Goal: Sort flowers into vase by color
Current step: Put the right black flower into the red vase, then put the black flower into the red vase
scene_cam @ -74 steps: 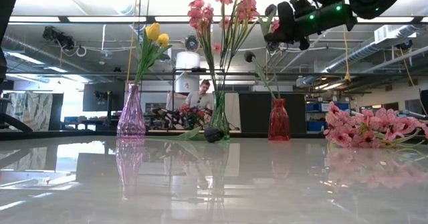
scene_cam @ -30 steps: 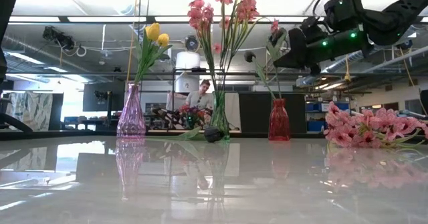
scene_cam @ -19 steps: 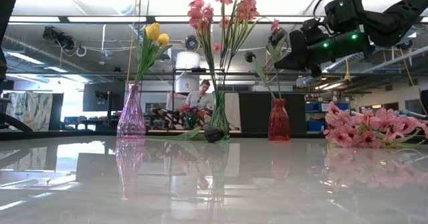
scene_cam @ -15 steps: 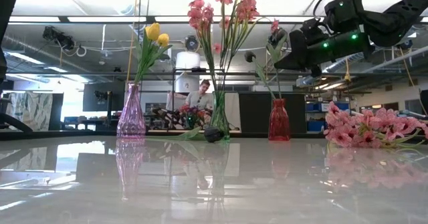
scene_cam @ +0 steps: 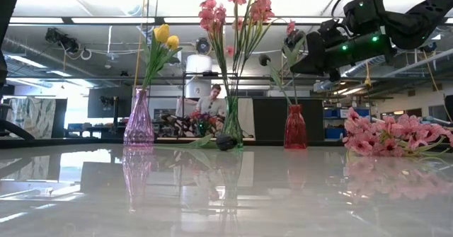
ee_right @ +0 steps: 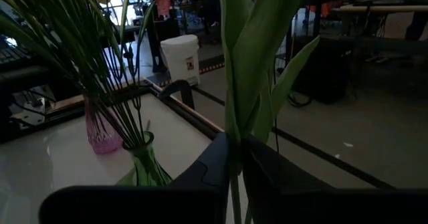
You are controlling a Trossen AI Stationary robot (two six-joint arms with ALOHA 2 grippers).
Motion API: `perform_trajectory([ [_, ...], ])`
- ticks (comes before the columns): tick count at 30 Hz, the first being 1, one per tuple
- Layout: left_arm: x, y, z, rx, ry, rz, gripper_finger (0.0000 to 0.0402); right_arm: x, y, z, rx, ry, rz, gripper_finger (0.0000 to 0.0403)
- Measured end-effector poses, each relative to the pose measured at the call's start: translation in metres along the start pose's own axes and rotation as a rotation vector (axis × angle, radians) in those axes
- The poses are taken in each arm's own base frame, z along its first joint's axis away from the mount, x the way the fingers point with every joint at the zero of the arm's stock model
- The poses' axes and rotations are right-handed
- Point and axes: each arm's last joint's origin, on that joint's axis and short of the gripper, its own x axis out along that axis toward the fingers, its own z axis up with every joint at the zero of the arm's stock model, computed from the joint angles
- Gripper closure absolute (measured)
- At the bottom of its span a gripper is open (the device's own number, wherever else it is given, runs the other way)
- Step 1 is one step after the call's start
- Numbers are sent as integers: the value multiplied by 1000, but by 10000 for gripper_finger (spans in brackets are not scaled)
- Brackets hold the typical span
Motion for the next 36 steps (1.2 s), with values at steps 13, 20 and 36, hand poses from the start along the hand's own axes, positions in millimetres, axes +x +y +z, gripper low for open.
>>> perform_trajectory([
  [13,0,0,0,0,0,0,134,0,0,0,0,1,-1,305],
  [20,0,0,0,0,0,0,134,0,0,-2,-14,19,-6,277],
  [36,0,0,0,0,0,0,134,0,0,-4,-14,40,-3,229],
])
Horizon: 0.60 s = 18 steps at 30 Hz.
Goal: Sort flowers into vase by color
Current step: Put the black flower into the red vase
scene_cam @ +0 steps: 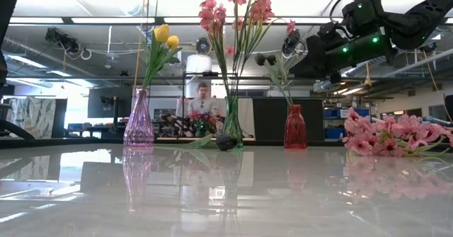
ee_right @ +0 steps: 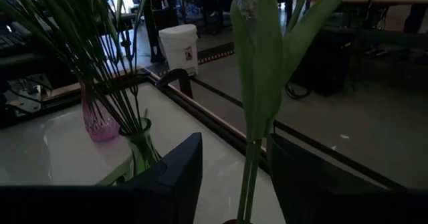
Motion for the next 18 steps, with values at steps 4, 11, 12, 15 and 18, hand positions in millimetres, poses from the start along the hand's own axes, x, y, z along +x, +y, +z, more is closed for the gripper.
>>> perform_trajectory([
  [4,0,0,0,0,0,0,134,0,0,0,23,0,1,229],
  [11,0,0,0,0,0,0,134,0,4,0,23,1,18,229],
  [12,0,0,0,0,0,0,134,0,5,0,22,2,22,229],
  [15,0,0,0,0,0,0,134,0,8,-1,20,3,35,228],
  [18,0,0,0,0,0,0,134,0,11,-1,18,4,48,229],
])
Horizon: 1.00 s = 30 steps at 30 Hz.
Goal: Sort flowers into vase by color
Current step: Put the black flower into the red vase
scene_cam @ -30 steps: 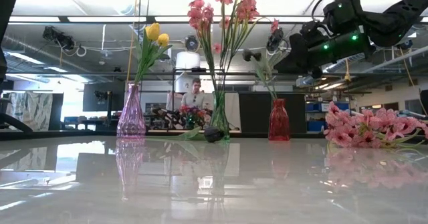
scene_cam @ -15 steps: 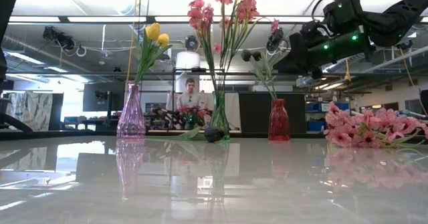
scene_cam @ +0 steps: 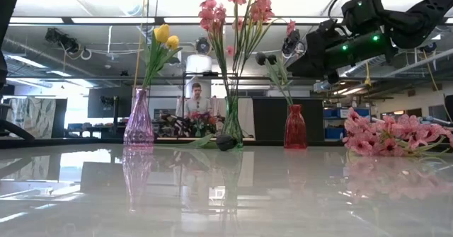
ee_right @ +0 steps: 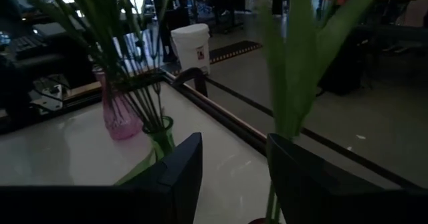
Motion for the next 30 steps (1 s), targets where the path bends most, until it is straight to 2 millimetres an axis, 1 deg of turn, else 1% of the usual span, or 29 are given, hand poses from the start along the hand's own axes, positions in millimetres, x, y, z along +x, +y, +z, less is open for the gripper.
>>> perform_trajectory([
  [8,0,0,0,0,0,0,134,0,11,-1,19,6,48,229],
  [15,0,0,0,0,0,0,134,-1,28,-3,38,17,122,230],
  [22,0,0,0,0,0,0,134,-6,59,-8,86,50,276,230],
  [30,0,0,0,0,0,0,134,-21,101,-15,129,103,464,230],
])
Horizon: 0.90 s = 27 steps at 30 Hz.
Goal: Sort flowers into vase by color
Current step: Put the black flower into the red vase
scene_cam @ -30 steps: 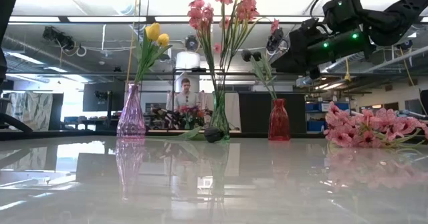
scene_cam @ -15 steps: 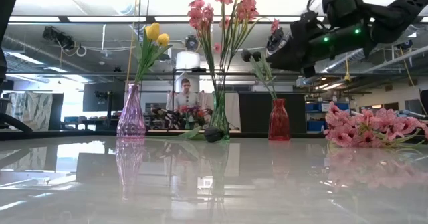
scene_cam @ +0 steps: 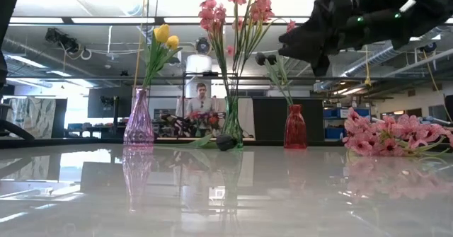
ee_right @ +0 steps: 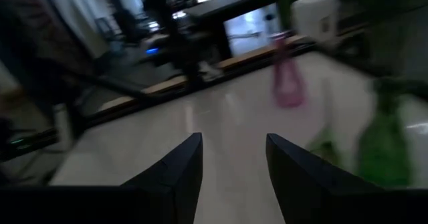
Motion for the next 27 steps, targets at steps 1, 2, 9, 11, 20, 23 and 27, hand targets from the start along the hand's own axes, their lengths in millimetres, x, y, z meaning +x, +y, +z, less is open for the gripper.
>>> perform_trajectory([
  [1,0,0,0,0,0,0,134,0,5,-2,6,8,23,230],
  [2,0,0,0,0,0,0,134,0,11,-3,14,16,45,230],
  [9,0,0,0,0,0,0,134,-2,44,-15,98,72,176,230],
  [11,0,0,0,0,0,0,134,-4,52,-18,146,93,211,230],
  [20,0,-2,6,9,-61,-19,134,-12,80,-28,407,154,258,230],
  [23,0,-3,8,12,-83,-26,134,-15,88,-29,481,134,263,230],
  [27,-1,-5,14,15,-148,-47,134,-19,97,-29,546,91,242,230],
])
